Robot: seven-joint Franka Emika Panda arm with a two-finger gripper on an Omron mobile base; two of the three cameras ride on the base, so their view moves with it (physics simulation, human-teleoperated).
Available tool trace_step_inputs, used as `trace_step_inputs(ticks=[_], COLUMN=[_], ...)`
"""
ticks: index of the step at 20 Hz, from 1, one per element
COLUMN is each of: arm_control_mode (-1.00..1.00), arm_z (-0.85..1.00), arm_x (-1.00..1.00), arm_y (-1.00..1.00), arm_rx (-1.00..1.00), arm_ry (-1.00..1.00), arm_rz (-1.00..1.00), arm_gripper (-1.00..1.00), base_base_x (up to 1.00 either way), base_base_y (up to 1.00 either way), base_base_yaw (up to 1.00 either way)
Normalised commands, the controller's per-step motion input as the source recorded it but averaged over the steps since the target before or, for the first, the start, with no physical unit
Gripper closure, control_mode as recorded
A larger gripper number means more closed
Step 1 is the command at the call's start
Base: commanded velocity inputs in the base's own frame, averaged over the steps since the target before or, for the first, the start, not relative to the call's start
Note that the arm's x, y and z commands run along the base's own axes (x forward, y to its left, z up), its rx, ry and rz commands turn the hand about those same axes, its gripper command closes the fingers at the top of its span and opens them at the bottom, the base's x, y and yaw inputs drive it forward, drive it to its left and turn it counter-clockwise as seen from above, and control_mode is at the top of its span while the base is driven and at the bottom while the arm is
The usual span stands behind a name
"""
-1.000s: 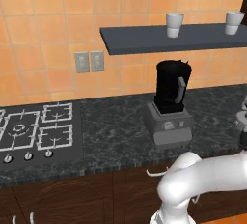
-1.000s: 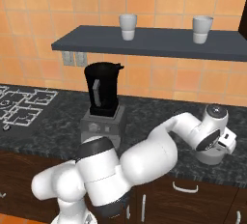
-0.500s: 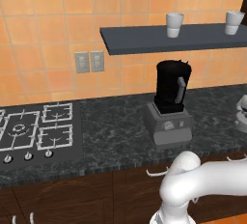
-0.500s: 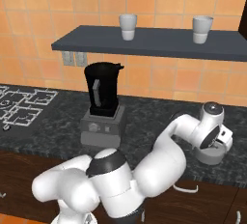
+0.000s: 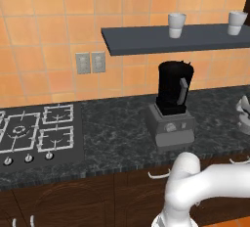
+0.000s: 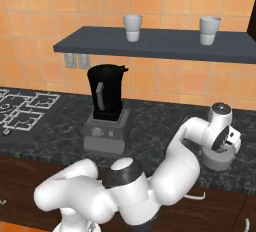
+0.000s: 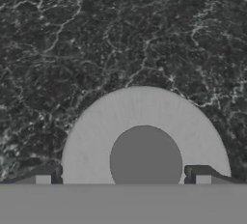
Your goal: Close the lid blender by securely placing the lid on top.
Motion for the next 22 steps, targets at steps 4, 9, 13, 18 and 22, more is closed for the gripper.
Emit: trace_step_inputs(ticks=[4, 9, 13, 18, 22], arm_control_mode=[-1.00, -1.00, -1.00, -1.00, -1.00], arm_z=[-0.14, -0.18, -0.24, -0.25, -0.31], arm_x=[0.12, 0.01, 0.00, 0.00, 0.00], arm_y=[-0.21, -0.21, -0.04, 0.00, 0.01], arm_rx=[0.00, 0.00, 0.00, 0.00, 0.00], arm_ry=[0.05, 0.06, 0.05, 0.03, 0.04], arm_rz=[0.03, 0.01, 0.02, 0.03, 0.02], arm_gripper=[-1.00, -1.00, -1.00, -1.00, 1.00], base_base_x=[0.00, 0.00, 0.00, 0.00, 0.00], base_base_y=[0.00, 0.00, 0.00, 0.00, 0.00], base_base_yaw=[0.00, 0.00, 0.00, 0.00, 0.00])
